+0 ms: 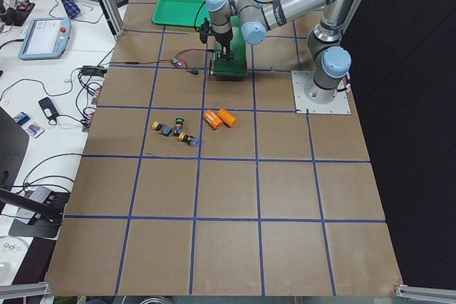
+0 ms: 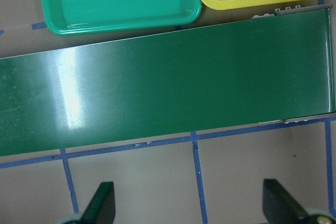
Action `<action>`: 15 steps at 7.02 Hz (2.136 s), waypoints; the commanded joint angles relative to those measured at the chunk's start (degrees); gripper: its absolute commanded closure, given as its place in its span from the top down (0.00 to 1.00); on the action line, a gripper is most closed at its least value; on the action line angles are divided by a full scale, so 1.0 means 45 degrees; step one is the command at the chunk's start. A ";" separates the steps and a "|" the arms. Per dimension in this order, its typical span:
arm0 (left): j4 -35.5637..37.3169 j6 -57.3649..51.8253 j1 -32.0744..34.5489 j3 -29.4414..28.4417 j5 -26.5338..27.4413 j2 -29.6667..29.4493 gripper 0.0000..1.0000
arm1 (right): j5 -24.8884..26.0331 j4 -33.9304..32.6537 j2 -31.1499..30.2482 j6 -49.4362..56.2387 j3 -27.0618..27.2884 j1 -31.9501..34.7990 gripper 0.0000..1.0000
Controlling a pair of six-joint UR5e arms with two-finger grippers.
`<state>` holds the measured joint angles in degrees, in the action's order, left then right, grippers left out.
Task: Sort buttons by color to trays
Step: 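Carry the green button onto the conveyor belt and release it, then grasp an orange cylinder with the left gripper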
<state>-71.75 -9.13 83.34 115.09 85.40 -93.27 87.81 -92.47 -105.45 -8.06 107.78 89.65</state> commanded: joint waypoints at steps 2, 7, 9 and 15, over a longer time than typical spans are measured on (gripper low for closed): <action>0.0865 0.0311 0.0598 0.0729 -0.0051 -0.0406 0.52 | -0.0060 0.0022 -0.0005 -0.0007 0.0189 0.0000 1.00; 0.1127 -0.2034 -0.1494 -0.0338 0.0531 -0.0171 1.00 | 0.0057 0.0041 -0.0005 0.0012 0.0405 0.0000 1.00; 0.1139 -0.7185 -0.4833 -0.0186 0.0710 -0.0424 1.00 | 0.0038 0.0061 -0.0005 0.0013 0.0425 0.0000 1.00; 0.2486 -1.1058 -0.7388 0.0518 0.1473 -0.2494 1.00 | 0.0116 0.0119 -0.0102 -0.0007 0.0933 0.0000 1.00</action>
<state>-61.36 -59.25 50.29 116.90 92.24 -103.27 88.29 -91.93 -105.77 -8.01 111.83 89.65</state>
